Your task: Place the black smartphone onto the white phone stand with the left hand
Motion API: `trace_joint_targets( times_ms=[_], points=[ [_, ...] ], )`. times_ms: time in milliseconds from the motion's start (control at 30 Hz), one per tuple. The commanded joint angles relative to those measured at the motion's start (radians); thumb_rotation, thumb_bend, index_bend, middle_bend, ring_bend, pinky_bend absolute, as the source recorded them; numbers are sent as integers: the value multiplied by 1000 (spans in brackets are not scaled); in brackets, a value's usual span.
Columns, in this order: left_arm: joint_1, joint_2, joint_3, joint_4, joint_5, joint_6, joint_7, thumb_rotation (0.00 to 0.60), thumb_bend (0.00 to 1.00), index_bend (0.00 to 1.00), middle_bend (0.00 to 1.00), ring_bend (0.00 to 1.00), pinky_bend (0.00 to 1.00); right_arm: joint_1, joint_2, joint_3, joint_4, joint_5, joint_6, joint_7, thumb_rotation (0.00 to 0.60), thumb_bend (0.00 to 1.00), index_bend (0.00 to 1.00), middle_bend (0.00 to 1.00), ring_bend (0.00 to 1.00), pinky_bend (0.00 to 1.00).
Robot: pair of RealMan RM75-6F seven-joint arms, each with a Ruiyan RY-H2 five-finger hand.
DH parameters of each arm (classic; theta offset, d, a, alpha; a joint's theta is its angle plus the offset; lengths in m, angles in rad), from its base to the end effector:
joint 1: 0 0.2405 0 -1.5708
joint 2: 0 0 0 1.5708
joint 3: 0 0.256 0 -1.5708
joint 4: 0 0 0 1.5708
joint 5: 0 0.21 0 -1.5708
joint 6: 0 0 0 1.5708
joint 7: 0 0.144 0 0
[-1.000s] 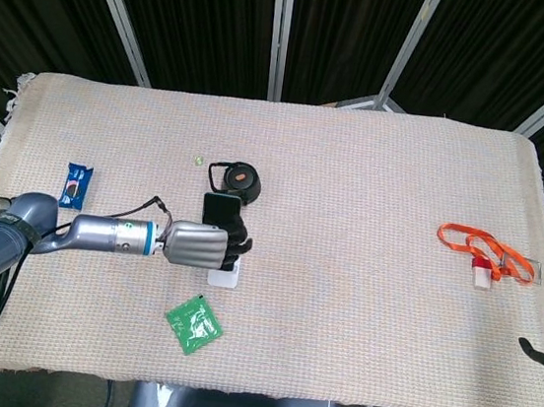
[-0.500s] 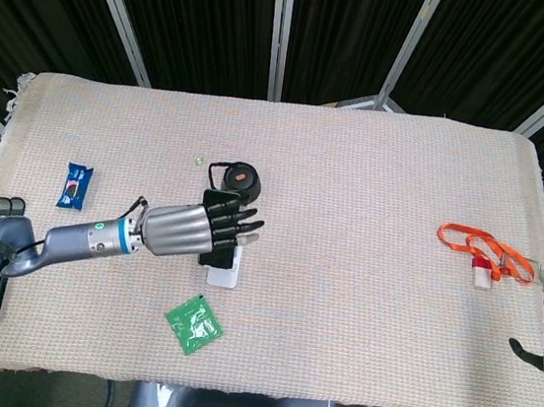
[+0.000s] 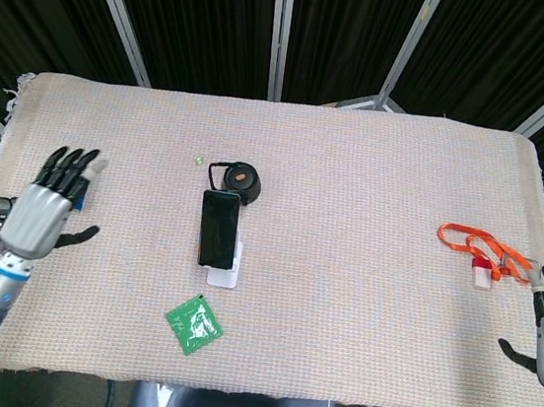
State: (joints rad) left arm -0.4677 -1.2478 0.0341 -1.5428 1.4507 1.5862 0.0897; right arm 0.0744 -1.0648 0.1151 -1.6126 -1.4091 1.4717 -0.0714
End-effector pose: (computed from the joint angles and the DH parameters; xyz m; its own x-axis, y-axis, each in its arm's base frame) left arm -0.2350 0.2708 0.1281 0.3948 -0.1665 0.9035 0.8526 -0.3000 -0.4279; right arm -0.3231 -0.1909 0.1899 0.4942 0.0429 0.8683 -0.8674 0.0918 0.4891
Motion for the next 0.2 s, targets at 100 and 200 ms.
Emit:
trace_joint_targets(
  times_ms=[100, 200],
  points=[
    [218, 91, 112, -130, -47, 116, -61, 600, 0, 0, 0, 0, 0, -6, 6, -10, -15, -29, 20, -2, 600, 0, 0, 0, 0, 0],
    [239, 108, 121, -157, -46, 97, -72, 600, 0, 0, 0, 0, 0, -7, 8, -11, -21, -40, 29, -4, 600, 0, 0, 0, 0, 0]
  ],
)
